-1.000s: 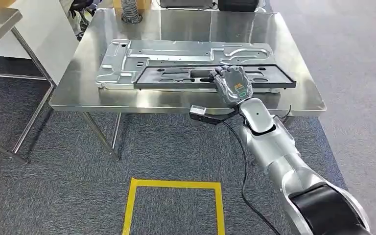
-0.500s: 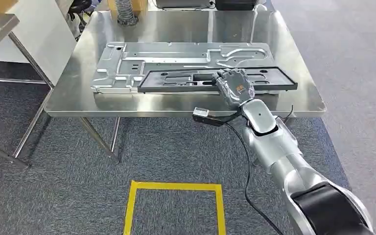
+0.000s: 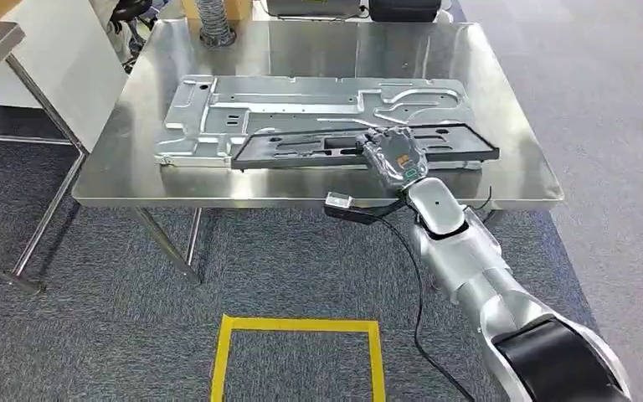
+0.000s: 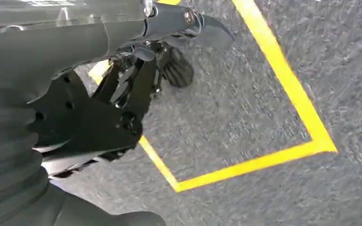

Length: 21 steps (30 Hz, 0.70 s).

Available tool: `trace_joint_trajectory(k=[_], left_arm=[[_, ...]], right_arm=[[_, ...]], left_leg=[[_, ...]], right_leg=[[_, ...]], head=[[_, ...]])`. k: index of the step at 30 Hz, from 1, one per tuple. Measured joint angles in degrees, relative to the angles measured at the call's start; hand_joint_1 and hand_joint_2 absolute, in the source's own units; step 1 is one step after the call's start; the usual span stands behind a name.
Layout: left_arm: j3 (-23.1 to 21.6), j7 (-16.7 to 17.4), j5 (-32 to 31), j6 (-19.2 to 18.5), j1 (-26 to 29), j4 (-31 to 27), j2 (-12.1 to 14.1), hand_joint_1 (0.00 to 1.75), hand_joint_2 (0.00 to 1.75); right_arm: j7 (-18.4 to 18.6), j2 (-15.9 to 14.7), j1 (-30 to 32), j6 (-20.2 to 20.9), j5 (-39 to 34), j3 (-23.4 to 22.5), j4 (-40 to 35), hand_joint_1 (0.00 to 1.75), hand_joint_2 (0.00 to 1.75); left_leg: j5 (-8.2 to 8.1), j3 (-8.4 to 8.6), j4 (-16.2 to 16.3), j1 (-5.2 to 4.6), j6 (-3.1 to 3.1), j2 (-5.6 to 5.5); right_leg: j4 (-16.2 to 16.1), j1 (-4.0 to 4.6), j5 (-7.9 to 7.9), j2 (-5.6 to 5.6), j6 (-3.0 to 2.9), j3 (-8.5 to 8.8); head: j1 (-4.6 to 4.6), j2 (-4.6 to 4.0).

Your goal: Take the parts from the cabinet and place them on the table.

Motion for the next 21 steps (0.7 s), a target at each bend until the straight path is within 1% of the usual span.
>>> trace_joint_trajectory(k=[2, 3, 4, 5, 6, 7, 8, 9, 10, 11, 13, 14, 15, 16, 17, 18, 19, 20, 21], left_arm=[[0.0, 0.0, 0.0, 0.0, -0.1, 0.0, 0.0, 0.00, 1.75], [0.0, -0.1, 0.0, 0.0, 0.0, 0.0, 0.0, 0.00, 1.75], [0.0, -0.1, 0.0, 0.0, 0.0, 0.0, 0.0, 0.00, 1.75], [0.0, -0.1, 0.0, 0.1, 0.1, 0.0, 0.0, 0.00, 1.75], [0.0, -0.1, 0.1, 0.1, 0.1, 0.0, 0.0, 0.00, 1.75], [0.0, -0.1, 0.1, 0.1, 0.1, 0.0, 0.0, 0.00, 1.75], [0.0, -0.1, 0.1, 0.1, 0.1, 0.0, 0.0, 0.00, 1.75], [0.0, -0.1, 0.1, 0.1, 0.2, 0.1, -0.1, 0.00, 1.75], [0.0, -0.1, 0.1, 0.1, 0.1, 0.1, -0.1, 0.00, 1.75], [0.0, -0.1, 0.1, 0.1, 0.1, 0.1, 0.0, 0.00, 1.75], [0.0, -0.1, 0.1, 0.1, 0.1, 0.1, -0.1, 0.00, 1.75], [0.0, -0.1, 0.1, 0.1, 0.1, 0.1, 0.0, 0.00, 1.75], [0.0, -0.1, 0.1, 0.1, 0.1, 0.1, 0.0, 0.00, 1.75], [0.0, -0.2, 0.1, 0.1, 0.1, 0.1, 0.0, 0.00, 1.75], [0.0, -0.2, 0.1, 0.1, 0.1, 0.1, 0.0, 0.00, 1.75], [0.0, -0.1, 0.1, 0.1, 0.1, 0.1, 0.1, 0.00, 1.75], [0.0, -0.1, 0.1, 0.2, 0.2, 0.1, 0.1, 0.00, 1.75], [0.0, -0.2, 0.1, 0.2, 0.2, 0.1, 0.1, 0.00, 1.75], [0.0, -0.2, 0.1, 0.3, 0.3, 0.1, 0.1, 0.00, 1.75]], right_arm=[[-0.1, -0.2, -0.1, -0.5, -0.4, 0.0, 0.2, 1.75, 1.75], [-0.2, -0.2, 0.0, -0.5, -0.5, 0.1, 0.4, 1.75, 1.75], [-0.3, -0.3, 0.1, -0.5, -0.5, 0.1, 0.6, 1.75, 1.75], [-0.3, -0.3, 0.1, -0.6, -0.5, 0.2, 0.8, 1.75, 1.75], [-0.3, -0.4, 0.1, -0.6, -0.6, 0.3, 0.9, 1.75, 1.75], [-0.3, -0.4, 0.0, -0.6, -0.6, 0.4, 1.0, 1.75, 1.75], [-0.3, -0.6, -0.1, -0.7, -0.6, 0.4, 1.0, 1.75, 1.75], [-0.3, -0.7, -0.2, -0.8, -0.6, 0.4, 1.0, 1.75, 1.75], [-0.3, -0.7, -0.6, -1.1, -0.6, 0.4, 1.1, 1.75, 1.75], [-0.3, -0.7, -0.6, -1.2, -0.6, 0.5, 1.1, 1.75, 1.75], [-0.3, -0.8, -0.6, -1.2, -0.6, 0.6, 1.1, 1.75, 1.75], [-0.2, -0.8, -0.6, -1.2, -0.6, 0.6, 1.1, 1.75, 1.75], [-0.2, -0.8, -0.7, -1.2, -0.6, 0.6, 1.1, 1.75, 1.75], [-0.2, -0.8, -0.8, -1.2, -0.6, 0.6, 1.1, 1.75, 1.75], [-0.2, -0.8, -0.8, -1.1, -0.6, 0.6, 1.1, 1.75, 1.75], [-0.2, -0.7, -0.8, -1.1, -0.6, 0.6, 1.2, 1.75, 1.75], [-0.2, -0.7, -0.8, -1.1, -0.6, 0.7, 1.3, 1.75, 1.75], [-0.2, -0.7, -0.7, -1.2, -0.6, 0.7, 1.5, 1.75, 1.75], [-0.2, -0.7, -0.6, -1.2, -0.6, 0.8, 1.7, 1.75, 1.75]], left_leg=[[-0.22, 0.12, 0.0, -0.05, 0.38, 0.02], [-0.34, 0.17, 0.1, -0.06, 0.44, 0.01], [-0.50, 0.25, 0.1, -0.06, 0.45, -0.01], [-0.72, 0.48, 0.2, -0.06, 0.45, -0.08], [-0.95, 0.75, 0.2, -0.06, 0.38, -0.19], [-1.26, 1.15, 0.3, -0.09, 0.27, -0.30], [-1.56, 1.59, 0.3, -0.15, 0.12, -0.38], [-1.82, 1.67, 0.3, -0.24, -0.10, -0.39], [-2.01, 1.54, 0.5, -0.50, -0.43, -0.43], [-2.09, 1.53, 0.3, -0.43, -0.62, -0.30], [-2.32, 1.88, 0.0, -0.36, -1.19, -0.20], [-2.82, 1.81, 0.2, -0.65, -1.55, -0.02], [-3.52, 1.55, 1.6, -0.60, -1.88, 0.13], [-5.42, -0.27, 5.3, -0.48, -2.00, 0.11], [-7.49, -2.76, 10.0, -0.32, -2.16, 0.12], [-9.18, -5.54, 15.0, -0.20, -2.32, 0.12], [-9.53, -7.63, 18.3, -0.12, -2.45, 0.12], [-8.41, -8.27, 18.4, 0.00, -2.53, 0.13], [-6.14, -7.57, 16.0, 0.08, -2.57, 0.14]], right_leg=[[9.3, -0.14, -4.00, -0.01, 0.44, -5.03], [13.7, -0.15, -5.30, -0.01, 0.57, -7.67], [16.2, -0.16, -5.33, -0.02, 0.62, -9.52], [15.4, -0.19, -3.54, -0.02, 0.58, -9.74], [12.0, -0.18, -0.96, -0.03, 0.41, -8.52], [6.6, -0.15, 2.31, -0.03, 0.10, -6.24], [1.2, -0.05, 5.17, -0.05, -0.36, -3.94], [-1.9, 0.21, 5.67, -0.14, -0.90, -2.59], [-2.9, 0.50, 5.22, -0.18, -1.09, -2.27], [-2.7, 0.57, 5.12, -0.12, -1.13, -2.34], [-2.9, 0.59, 4.88, 0.00, -1.64, -2.19], [-3.7, -0.10, 5.08, -0.10, -1.85, -1.50], [-4.0, -0.12, 4.97, -0.03, -2.02, -1.03], [-4.0, -0.15, 4.80, -0.11, -2.30, -0.81], [-4.0, -0.12, 4.63, -0.10, -2.49, -0.60], [-3.9, -0.08, 4.39, -0.11, -2.54, -0.40], [-3.9, -0.08, 4.15, -0.10, -2.50, -0.17], [-3.8, -0.09, 3.88, -0.09, -2.44, 0.15], [-3.8, -0.11, 3.55, -0.06, -2.34, 0.56]], head=[[-0.04, 0.00], [0.00, -0.02], [0.00, 0.00], [0.00, -0.02], [-0.02, 0.00], [0.02, 0.00], [0.02, 0.00], [0.00, -0.02], [-0.15, 0.00], [-0.18, 0.00], [-0.09, 0.00], [-0.20, 0.00], [-0.09, -0.02], [-0.59, 0.00], [-0.63, -0.02], [-0.63, 0.00], [-0.66, 0.00], [-0.66, -0.02], [-0.68, 0.00]])
